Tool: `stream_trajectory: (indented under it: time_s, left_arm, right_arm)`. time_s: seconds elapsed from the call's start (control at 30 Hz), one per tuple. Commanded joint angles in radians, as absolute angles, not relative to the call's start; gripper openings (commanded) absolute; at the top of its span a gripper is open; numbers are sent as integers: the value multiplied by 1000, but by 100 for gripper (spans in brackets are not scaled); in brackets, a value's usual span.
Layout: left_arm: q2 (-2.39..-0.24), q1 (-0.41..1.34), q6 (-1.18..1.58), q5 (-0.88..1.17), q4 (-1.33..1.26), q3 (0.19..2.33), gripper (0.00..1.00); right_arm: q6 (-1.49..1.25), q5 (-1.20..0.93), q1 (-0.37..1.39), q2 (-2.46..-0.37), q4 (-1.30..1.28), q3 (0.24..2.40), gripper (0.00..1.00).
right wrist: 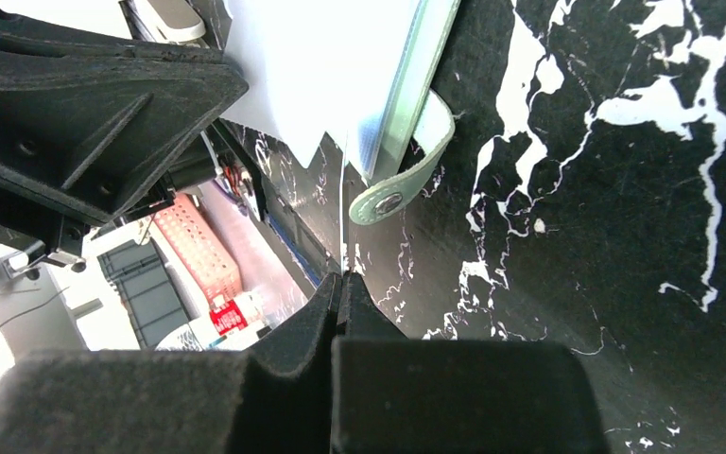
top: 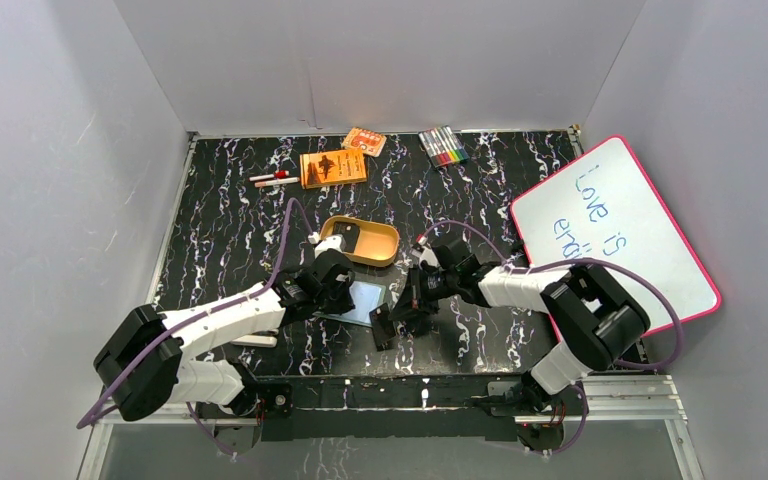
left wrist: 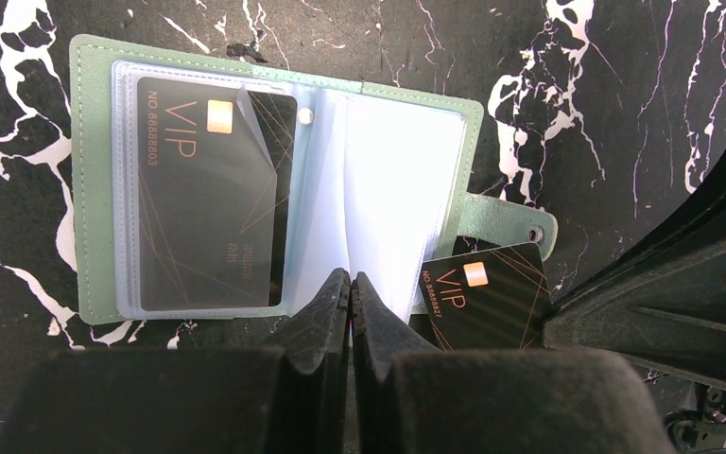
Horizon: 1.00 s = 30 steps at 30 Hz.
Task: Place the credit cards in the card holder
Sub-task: Turn over the card slot in the card holder.
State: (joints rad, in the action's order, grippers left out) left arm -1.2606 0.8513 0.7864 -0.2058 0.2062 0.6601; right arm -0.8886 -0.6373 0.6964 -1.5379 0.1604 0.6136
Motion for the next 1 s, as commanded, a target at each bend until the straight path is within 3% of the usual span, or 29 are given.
stream_trajectory:
  time_s: [0.0, 0.53, 0.67, 0.73, 0.83, 0.97]
  left_arm:
    - [-1223, 850, 790, -241, 213, 647, 0]
    - [-1209, 849, 785, -235, 227, 650, 2]
    - [-1172, 850, 783, -252, 274, 671, 37]
    - [-1139, 850, 785, -275, 307, 683, 49]
    - [-1084, 849, 791, -322, 364, 700, 58]
    - [-1022, 848, 799, -390, 424, 712, 61]
  right_arm:
    - [-902, -673, 702, -1555, 213, 659, 0]
    - [-963, -702, 714, -1675, 354, 720, 0]
    - [-957, -685, 723, -1690, 346, 756, 0]
    - [-945, -674, 733, -1699, 329, 783, 0]
    - [-927, -667, 749, -1732, 306, 835, 0]
    - [-921, -666, 767, -1805, 301, 911, 0]
